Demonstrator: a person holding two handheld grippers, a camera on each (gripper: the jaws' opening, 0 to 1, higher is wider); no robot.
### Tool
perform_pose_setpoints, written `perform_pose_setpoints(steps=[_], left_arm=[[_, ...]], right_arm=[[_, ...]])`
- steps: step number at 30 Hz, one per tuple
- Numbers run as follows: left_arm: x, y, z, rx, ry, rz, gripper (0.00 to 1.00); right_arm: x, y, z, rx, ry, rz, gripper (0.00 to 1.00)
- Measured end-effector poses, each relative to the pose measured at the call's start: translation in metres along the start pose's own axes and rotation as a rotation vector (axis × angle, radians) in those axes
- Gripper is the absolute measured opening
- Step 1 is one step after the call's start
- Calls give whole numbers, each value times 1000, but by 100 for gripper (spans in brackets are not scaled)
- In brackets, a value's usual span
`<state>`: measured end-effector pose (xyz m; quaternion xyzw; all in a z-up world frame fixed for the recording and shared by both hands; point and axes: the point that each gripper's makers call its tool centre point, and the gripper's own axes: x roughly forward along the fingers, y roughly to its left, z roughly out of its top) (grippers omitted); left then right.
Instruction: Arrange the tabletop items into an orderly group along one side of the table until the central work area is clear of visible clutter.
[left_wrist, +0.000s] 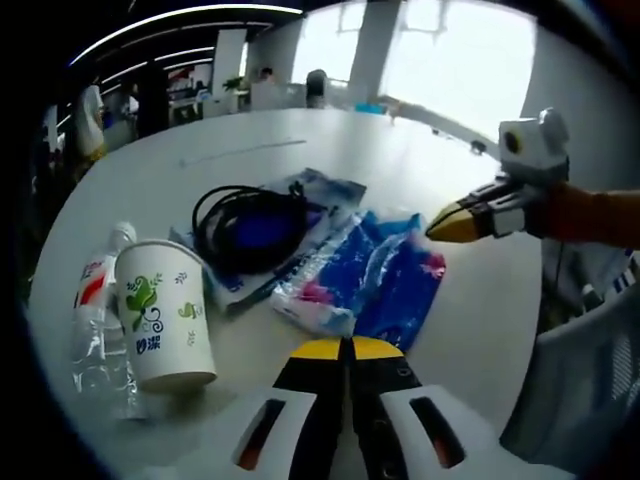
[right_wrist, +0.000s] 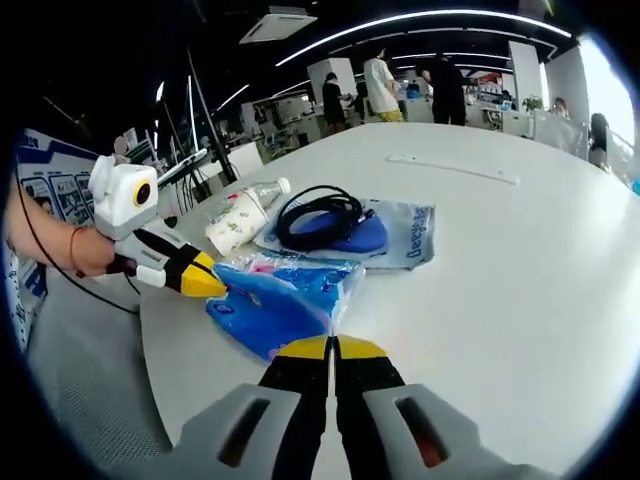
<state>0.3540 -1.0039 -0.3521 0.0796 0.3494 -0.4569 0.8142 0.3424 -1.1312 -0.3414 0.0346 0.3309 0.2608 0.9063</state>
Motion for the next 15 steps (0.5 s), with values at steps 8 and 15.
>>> perform_pose_setpoints(steps=[8, 15], left_arm=[[0, -3, 4, 7, -7, -12, 0], [1, -8, 7, 12, -8, -23, 0]], right_arm=[[-6, -1, 3, 4, -13, -6, 0], [-11, -3, 2, 11, -19, -17, 0]])
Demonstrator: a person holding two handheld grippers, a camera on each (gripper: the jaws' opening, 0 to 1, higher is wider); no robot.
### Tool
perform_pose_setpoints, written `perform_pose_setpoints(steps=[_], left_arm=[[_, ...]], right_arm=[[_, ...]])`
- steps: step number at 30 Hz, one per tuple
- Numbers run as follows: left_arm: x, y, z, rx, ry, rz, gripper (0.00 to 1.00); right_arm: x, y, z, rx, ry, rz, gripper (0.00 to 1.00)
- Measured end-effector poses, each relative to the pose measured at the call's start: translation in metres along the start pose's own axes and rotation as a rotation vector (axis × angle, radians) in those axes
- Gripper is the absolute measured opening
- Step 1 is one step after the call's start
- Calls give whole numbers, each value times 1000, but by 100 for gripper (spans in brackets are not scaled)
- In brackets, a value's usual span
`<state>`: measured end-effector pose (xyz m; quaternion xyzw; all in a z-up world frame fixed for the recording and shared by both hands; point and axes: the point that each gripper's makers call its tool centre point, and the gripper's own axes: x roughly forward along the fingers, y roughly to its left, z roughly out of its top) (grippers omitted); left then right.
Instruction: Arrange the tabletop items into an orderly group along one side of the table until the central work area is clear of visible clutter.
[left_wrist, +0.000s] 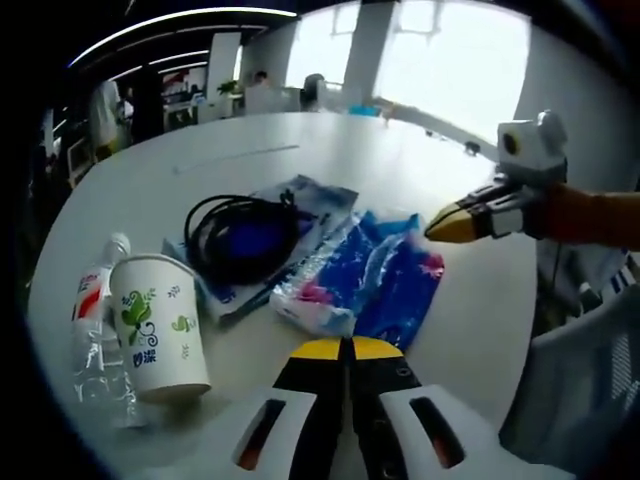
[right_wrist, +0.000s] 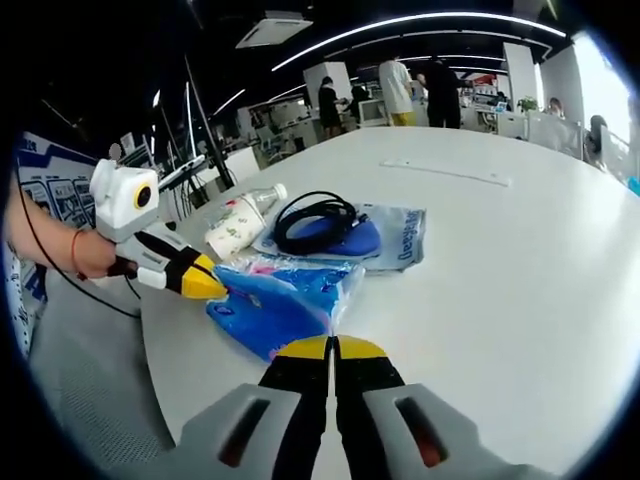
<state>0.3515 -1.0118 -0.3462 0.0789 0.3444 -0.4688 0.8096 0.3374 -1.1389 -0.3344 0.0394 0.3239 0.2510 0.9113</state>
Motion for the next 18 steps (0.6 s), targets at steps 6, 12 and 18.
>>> perform_pose_setpoints(steps=[6, 12, 18], left_arm=[[1, -4, 5, 16, -3, -12, 0], [3, -6, 11, 30, -1, -26, 0], [5, -11, 20, 48, -6, -43, 0]], right_arm=[[-5, -3, 3, 5, -13, -11, 0], [-10, -5, 5, 6, -22, -22, 0], [-19, -11, 7, 10, -37, -40, 0]])
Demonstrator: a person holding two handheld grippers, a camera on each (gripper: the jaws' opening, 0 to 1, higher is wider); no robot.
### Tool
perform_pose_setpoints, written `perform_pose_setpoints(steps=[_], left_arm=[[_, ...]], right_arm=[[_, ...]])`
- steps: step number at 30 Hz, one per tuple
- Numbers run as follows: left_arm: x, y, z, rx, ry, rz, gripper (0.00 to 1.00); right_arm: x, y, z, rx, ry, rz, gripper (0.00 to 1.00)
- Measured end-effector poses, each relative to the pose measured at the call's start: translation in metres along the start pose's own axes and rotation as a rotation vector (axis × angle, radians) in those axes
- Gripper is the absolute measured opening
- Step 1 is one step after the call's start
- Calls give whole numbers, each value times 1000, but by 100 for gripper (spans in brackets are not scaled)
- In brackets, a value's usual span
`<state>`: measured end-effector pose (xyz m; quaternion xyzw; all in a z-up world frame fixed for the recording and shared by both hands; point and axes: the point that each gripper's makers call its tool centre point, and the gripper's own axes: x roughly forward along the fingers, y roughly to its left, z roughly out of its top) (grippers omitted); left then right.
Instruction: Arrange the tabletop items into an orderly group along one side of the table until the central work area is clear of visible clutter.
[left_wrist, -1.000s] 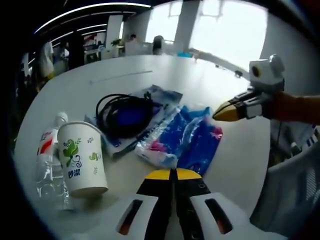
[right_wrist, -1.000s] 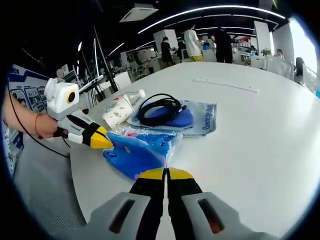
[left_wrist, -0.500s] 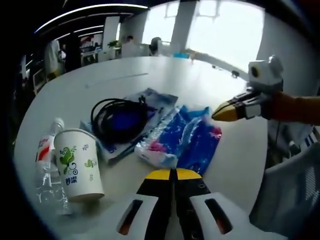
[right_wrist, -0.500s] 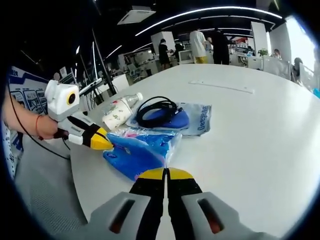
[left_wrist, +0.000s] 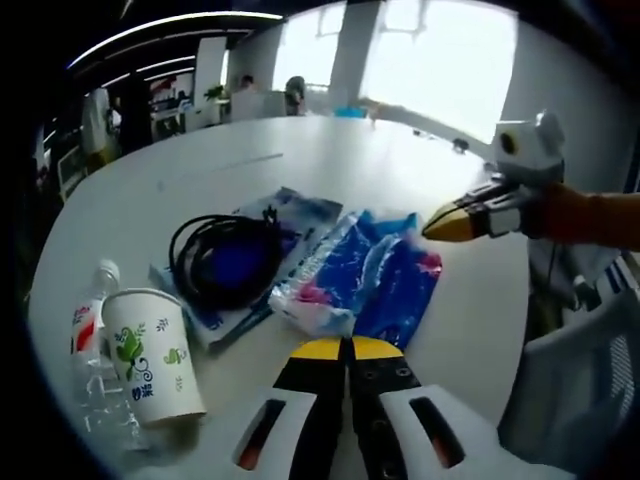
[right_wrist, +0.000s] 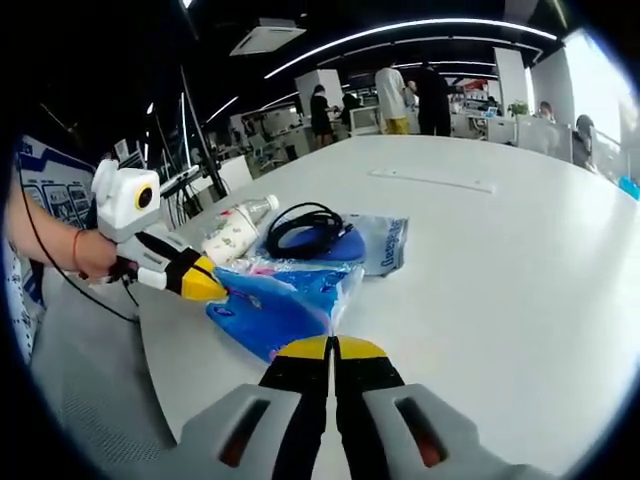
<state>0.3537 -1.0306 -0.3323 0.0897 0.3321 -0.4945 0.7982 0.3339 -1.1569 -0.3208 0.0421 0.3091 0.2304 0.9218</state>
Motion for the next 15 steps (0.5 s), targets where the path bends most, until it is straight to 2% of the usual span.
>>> perform_pose_setpoints(steps=[15], left_arm=[[14, -16, 28, 62, -10, -53, 0]], right_arm=[[-25, -20, 8, 10, -34, -60, 0]])
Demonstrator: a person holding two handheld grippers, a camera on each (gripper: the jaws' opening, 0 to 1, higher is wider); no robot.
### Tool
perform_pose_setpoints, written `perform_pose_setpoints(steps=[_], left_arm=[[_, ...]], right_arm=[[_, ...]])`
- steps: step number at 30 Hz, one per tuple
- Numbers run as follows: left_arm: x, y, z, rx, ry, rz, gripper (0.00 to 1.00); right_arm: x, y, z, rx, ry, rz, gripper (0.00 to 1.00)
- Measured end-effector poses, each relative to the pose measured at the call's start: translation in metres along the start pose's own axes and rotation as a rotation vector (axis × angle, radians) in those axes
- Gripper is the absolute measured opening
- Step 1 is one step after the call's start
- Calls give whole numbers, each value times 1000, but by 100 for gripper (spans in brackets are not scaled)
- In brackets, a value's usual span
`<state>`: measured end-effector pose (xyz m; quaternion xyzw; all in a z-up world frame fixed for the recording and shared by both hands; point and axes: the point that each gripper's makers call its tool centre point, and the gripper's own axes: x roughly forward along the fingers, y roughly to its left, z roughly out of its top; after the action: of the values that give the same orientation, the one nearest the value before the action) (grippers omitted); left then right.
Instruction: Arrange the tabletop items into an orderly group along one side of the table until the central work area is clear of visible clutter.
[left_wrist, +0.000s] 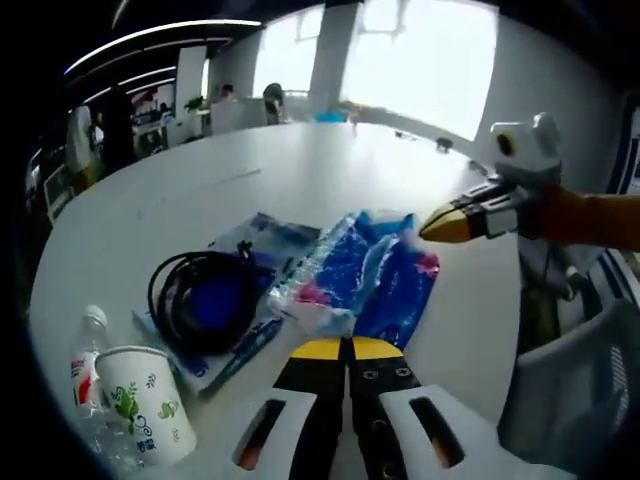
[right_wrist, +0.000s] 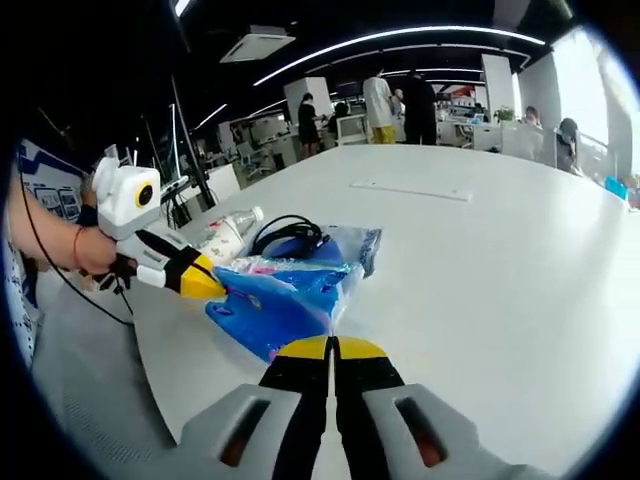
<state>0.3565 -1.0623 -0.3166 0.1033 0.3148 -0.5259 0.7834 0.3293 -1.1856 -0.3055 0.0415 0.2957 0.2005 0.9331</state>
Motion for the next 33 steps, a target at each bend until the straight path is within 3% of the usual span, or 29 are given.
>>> perform_pose_setpoints(steps=[33], left_arm=[[37, -18, 44, 97, -14, -77, 0]], right_arm=[[-33, -42, 6, 11, -32, -110, 0]])
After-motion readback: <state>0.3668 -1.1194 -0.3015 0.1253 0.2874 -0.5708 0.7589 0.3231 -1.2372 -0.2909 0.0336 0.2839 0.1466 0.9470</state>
